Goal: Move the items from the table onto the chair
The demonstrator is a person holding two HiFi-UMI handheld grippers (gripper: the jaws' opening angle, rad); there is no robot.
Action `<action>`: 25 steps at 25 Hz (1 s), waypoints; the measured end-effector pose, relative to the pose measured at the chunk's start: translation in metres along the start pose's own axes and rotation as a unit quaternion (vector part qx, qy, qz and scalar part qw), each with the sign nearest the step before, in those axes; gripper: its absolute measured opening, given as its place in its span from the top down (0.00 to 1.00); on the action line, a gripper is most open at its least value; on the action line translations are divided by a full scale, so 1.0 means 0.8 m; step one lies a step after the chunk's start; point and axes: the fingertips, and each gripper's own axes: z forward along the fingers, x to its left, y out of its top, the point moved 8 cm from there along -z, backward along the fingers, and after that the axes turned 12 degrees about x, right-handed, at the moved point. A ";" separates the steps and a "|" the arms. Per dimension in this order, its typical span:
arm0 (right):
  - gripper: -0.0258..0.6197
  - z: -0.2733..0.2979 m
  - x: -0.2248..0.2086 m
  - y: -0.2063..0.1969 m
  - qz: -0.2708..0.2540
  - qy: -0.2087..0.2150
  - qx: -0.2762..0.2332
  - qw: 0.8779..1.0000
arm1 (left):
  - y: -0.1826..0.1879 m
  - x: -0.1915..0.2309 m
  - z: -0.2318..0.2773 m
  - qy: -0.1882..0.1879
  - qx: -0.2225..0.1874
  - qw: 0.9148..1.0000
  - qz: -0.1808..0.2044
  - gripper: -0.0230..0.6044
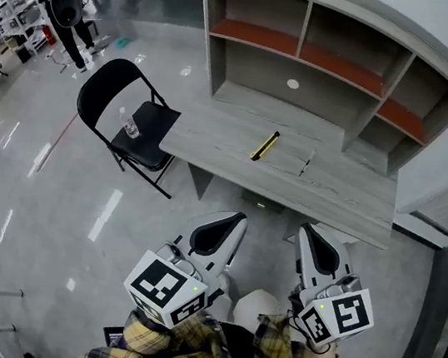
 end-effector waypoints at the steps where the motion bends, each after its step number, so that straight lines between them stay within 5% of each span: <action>1: 0.93 0.008 -0.002 0.000 0.002 -0.002 0.004 1.000 | -0.001 0.010 0.002 0.000 0.002 1.000 -0.004 0.96; 15: 0.93 0.127 -0.078 0.001 0.024 0.003 0.048 0.999 | 0.001 0.109 0.086 0.002 0.034 0.998 -0.047 0.96; 25: 0.93 0.232 -0.204 0.052 0.025 0.016 0.046 0.998 | 0.088 0.183 0.220 0.013 0.016 0.999 -0.032 0.96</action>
